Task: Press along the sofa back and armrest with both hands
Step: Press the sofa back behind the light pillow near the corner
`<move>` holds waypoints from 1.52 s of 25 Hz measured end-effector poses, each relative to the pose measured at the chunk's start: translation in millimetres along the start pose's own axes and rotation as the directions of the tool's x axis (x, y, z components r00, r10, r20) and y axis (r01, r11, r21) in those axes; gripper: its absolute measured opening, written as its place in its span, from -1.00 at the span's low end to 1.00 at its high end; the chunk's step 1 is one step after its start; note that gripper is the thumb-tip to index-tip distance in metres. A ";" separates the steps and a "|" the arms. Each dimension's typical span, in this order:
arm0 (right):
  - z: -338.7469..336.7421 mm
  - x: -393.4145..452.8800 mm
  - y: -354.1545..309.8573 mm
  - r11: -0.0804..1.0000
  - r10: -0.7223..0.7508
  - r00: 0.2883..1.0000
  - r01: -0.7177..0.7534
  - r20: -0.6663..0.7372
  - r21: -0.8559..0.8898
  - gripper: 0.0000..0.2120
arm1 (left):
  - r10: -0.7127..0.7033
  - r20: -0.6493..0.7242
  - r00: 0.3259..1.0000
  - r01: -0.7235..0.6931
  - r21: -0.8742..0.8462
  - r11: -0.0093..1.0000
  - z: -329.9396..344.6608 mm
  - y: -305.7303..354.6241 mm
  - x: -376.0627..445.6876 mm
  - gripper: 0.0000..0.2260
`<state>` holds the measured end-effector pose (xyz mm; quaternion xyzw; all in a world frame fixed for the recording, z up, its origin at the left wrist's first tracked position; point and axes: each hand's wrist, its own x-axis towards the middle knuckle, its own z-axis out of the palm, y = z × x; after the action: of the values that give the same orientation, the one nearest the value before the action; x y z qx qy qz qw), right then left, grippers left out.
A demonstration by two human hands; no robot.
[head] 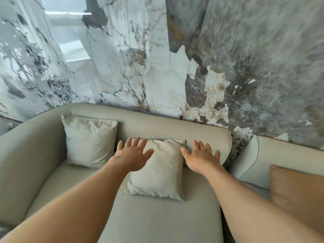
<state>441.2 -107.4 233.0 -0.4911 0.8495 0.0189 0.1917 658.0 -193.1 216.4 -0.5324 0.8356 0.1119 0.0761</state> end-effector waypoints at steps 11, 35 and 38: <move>13.8 -132.8 -220.7 0.982 -0.178 0.980 0.171 -0.094 -0.078 -0.32 | -0.176 -0.165 0.970 0.178 -0.006 0.984 -60.3 -235.1 -157.7 -0.40; 9.1 97.0 -548.4 0.949 -0.313 0.950 0.312 -0.003 -0.032 -0.27 | -0.336 -0.118 0.934 0.341 0.019 0.940 -158.1 -536.1 15.8 -0.41; 12.9 115.7 -557.1 0.959 -0.283 0.959 0.283 -0.011 -0.010 -0.26 | -0.297 -0.114 0.948 0.301 0.022 0.953 -162.2 -547.7 48.4 -0.42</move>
<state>862.7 -488.2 268.3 -0.6084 0.7717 -0.0083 0.1851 1133.0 -502.3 302.7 -0.6566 0.7502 0.0534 0.0566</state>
